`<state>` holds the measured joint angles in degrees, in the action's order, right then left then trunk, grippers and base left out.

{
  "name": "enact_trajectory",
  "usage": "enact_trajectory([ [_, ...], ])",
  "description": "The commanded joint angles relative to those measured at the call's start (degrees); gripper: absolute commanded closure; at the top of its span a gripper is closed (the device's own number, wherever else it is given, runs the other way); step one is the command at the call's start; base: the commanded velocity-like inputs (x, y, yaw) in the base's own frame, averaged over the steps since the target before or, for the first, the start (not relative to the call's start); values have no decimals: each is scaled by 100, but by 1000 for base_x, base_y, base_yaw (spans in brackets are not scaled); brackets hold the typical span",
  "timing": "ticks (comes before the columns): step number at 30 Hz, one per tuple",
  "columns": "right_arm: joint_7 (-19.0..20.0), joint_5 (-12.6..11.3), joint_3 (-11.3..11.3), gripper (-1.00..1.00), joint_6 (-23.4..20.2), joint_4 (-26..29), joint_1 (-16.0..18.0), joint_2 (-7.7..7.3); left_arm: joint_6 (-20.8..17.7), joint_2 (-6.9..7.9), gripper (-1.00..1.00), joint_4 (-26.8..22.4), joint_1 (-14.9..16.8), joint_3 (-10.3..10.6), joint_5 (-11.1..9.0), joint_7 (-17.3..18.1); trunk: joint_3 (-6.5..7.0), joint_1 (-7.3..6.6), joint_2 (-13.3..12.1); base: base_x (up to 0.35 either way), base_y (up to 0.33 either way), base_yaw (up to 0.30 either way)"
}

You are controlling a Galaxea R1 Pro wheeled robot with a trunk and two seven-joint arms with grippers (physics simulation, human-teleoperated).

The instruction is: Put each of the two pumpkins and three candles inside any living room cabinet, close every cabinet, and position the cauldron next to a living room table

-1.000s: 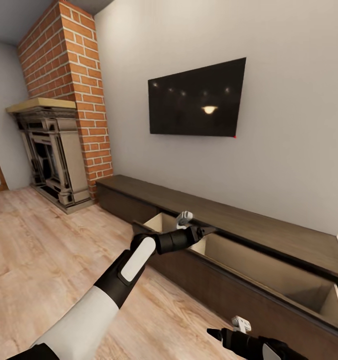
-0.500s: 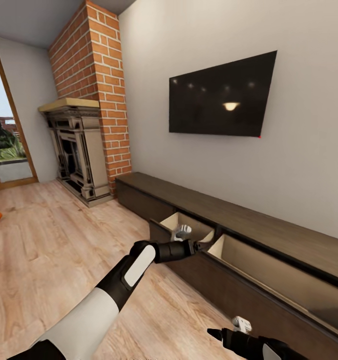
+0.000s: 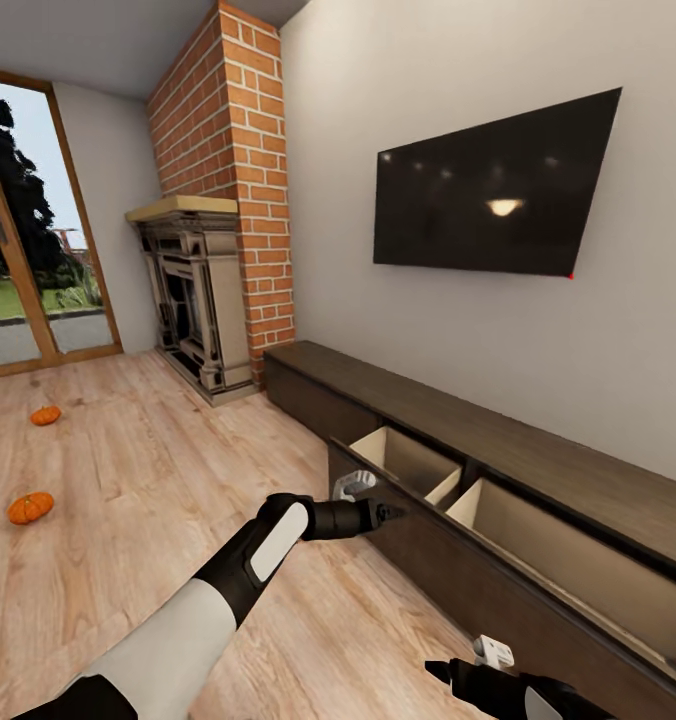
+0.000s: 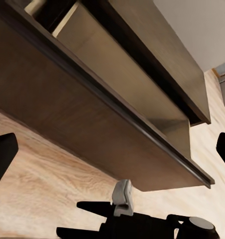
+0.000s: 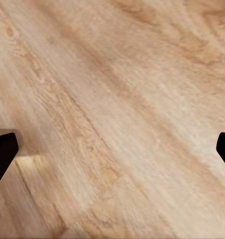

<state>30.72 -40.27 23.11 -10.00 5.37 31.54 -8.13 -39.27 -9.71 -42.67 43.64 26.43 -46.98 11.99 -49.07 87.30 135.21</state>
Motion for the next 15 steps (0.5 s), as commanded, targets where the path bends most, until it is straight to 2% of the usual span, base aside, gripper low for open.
enact_trajectory([
  [1, 8, -60, 35, -100, -38, 8, 1, -5, -17, 4, -100, 3, 5, 1, 3, 12, 8, -24, -39, 0, 0, 129],
  [13, -29, -60, 35, -100, -37, 8, 1, -5, -27, 39, -100, 92, 5, -1, 50, 0, 216, -287, -520, 0, 0, 23],
  [15, -30, -60, 35, -100, -37, 8, 1, -5, -28, 39, -100, 112, 9, -3, 57, -147, 252, -331, -600, 0, 0, 0],
])
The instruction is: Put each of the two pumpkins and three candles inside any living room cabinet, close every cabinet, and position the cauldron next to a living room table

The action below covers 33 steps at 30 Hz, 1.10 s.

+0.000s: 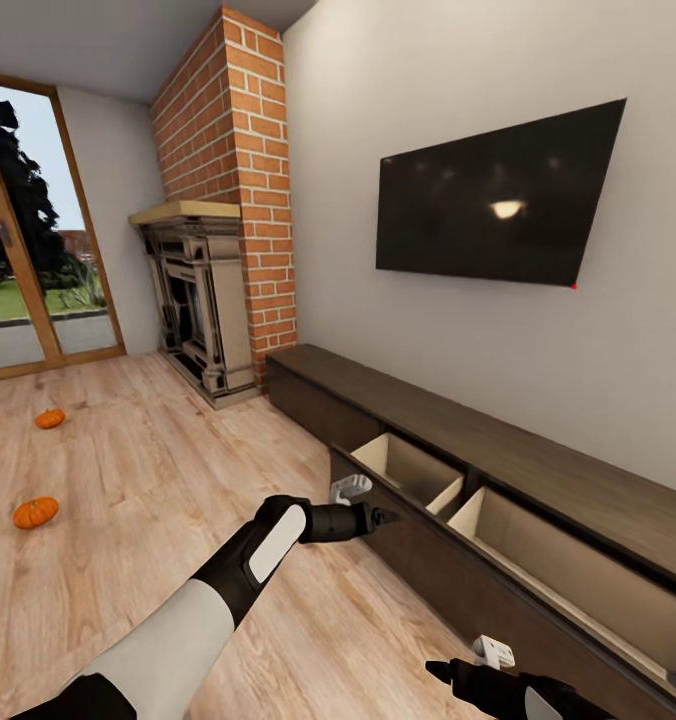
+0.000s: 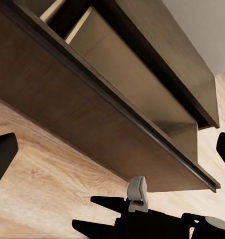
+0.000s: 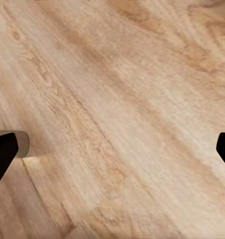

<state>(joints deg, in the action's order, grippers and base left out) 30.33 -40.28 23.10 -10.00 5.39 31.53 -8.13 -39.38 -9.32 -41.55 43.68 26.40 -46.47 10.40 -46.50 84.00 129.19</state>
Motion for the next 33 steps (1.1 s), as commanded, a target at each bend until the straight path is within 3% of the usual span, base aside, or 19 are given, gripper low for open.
enact_trajectory([
  [1, 8, -59, 36, -100, -37, 6, 2, -4, -17, -1, -100, 3, 4, 0, 6, -118, 12, -24, -39, 0, 0, 0],
  [7, 0, -59, 36, -100, -37, 6, 2, -4, -6, -11, -100, 12, 6, 2, 3, -806, 120, -155, -280, 0, 0, 0],
  [13, -1, -59, 36, -100, -37, 6, 2, -4, 0, -11, -100, 116, 8, -2, 5, -848, 228, -287, -520, -88, -36, 40],
  [22, -10, -59, 36, -100, -37, 6, 2, -4, 4, -13, -100, 443, 7, 0, 6, -868, 389, -485, -881, -254, -132, 262],
  [27, -16, -59, 36, -100, -37, 6, 2, -2, 473, -21, -100, 931, 7, 13, 6, -864, 479, -595, -1082, -241, -152, 291],
  [30, -35, -56, 36, -100, -37, 1, 2, 2, 544, -14, -100, 1060, 8, 8, 6, -864, 533, -661, -1202, -107, -94, 292],
  [33, -306, 148, 36, -100, -31, -2, 2, 9, 579, 8, -100, 1236, 5, -1, 6, -864, 587, -726, -1322, -15, -14, 292],
])
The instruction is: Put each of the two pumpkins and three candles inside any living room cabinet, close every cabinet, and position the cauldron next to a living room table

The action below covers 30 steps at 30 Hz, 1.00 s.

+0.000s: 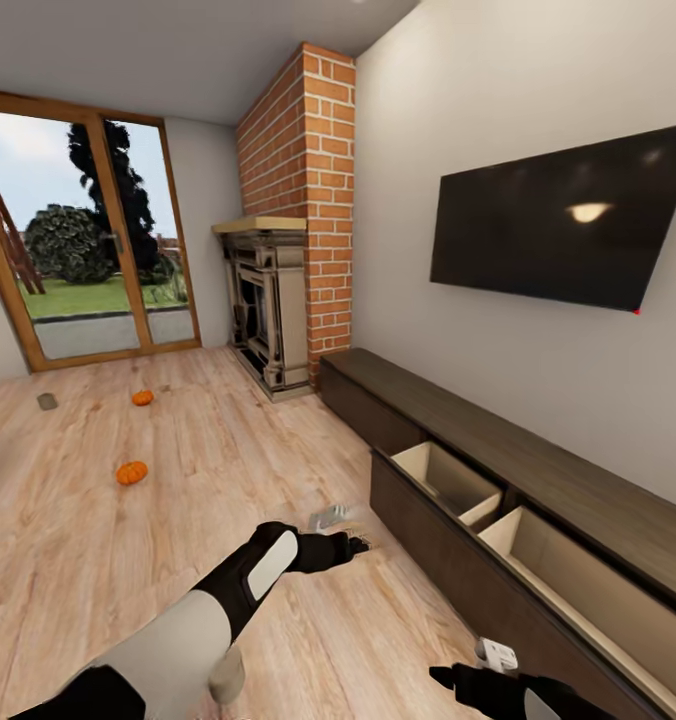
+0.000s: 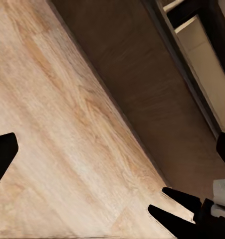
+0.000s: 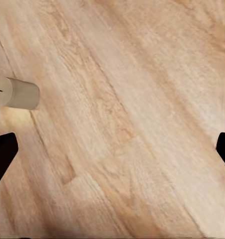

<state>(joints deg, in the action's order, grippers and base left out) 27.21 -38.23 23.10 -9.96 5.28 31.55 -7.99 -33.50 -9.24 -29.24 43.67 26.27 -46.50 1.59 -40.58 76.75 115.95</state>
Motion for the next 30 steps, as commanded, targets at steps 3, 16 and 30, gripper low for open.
enact_trajectory([
  [3, -113, 180, 36, -100, -22, 9, 1, 4, 47, 8, -100, 225, 5, 12, 9, 17, 49, -68, -119, -4, -4, 292],
  [16, -503, 351, 23, -100, 328, 51, 4, 2, 1167, 141, -100, 1427, 0, 43, 9, 36, 282, -353, -640, 0, 0, 292],
  [30, -853, 623, 44, -100, 448, 80, 9, 30, 1923, 675, -100, 1491, -40, 33, 2, 27, 533, -661, -1202, 0, 0, 293],
])
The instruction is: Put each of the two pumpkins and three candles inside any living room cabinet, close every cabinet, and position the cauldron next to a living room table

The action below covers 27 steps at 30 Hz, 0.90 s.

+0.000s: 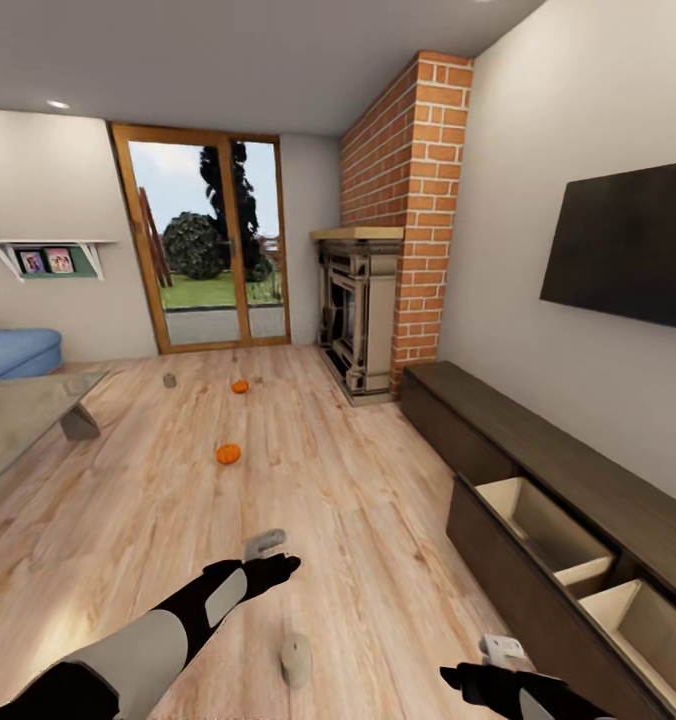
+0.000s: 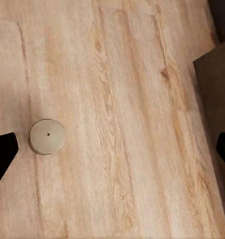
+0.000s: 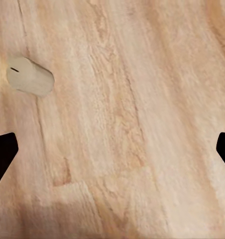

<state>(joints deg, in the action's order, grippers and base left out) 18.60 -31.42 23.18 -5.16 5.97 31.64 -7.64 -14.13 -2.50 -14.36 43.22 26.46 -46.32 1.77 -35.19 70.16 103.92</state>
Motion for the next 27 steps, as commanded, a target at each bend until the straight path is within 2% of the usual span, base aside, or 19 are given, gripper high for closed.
enact_trajectory([
  [1, -72, 75, 40, -100, -28, 9, 0, 5, 0, 33, -100, 16, 4, 12, -16, 9, 13, -23, -39, 0, 0, 293],
  [2, -224, 278, 49, -100, -17, 1, 0, 68, 16, 91, -100, 41, 3, 10, -17, 8, 31, -45, -79, 0, 0, 293],
  [4, -316, 372, 56, -100, 52, -15, 0, 120, 33, 147, -100, 112, 3, 9, -21, 8, 66, -89, -159, 0, 0, 293],
  [11, -378, 441, 60, -100, 166, -36, 0, 154, 188, 364, -100, 403, 3, 8, -32, 8, 195, -243, -440, 0, 0, 290],
  [21, -391, 444, 56, -100, 330, -43, 0, 152, 593, 395, -100, 1077, 3, -24, -140, 53, 438, -463, -841, 0, 0, 205],
  [23, -392, 440, 47, -100, 339, -36, 0, 151, 626, 395, -100, 1102, 3, -57, -256, 59, 490, -506, -921, 0, 0, 164],
  [25, -392, 438, 41, -100, 345, -30, 0, 148, 656, 387, -100, 1115, 3, -108, -502, 62, 542, -550, -1001, 0, 0, 162],
  [27, -394, 441, 41, -100, 347, -29, 0, 150, 665, 382, -100, 1122, 3, -124, -652, 60, 594, -594, -1081, 0, 0, 161],
])
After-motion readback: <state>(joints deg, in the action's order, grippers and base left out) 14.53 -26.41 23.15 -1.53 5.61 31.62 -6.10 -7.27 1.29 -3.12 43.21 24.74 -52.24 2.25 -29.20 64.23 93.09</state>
